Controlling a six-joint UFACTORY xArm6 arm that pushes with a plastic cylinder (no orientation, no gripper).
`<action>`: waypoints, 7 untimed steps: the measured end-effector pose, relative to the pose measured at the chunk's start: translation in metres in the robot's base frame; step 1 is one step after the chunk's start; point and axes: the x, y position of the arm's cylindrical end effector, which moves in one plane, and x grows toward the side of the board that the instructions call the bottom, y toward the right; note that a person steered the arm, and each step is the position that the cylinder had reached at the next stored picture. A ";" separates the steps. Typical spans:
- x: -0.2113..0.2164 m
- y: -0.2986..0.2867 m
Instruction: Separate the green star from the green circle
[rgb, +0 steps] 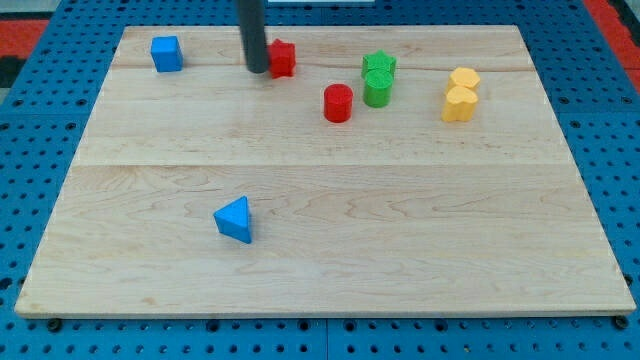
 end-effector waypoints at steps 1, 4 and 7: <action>-0.011 0.024; 0.012 -0.008; 0.020 -0.008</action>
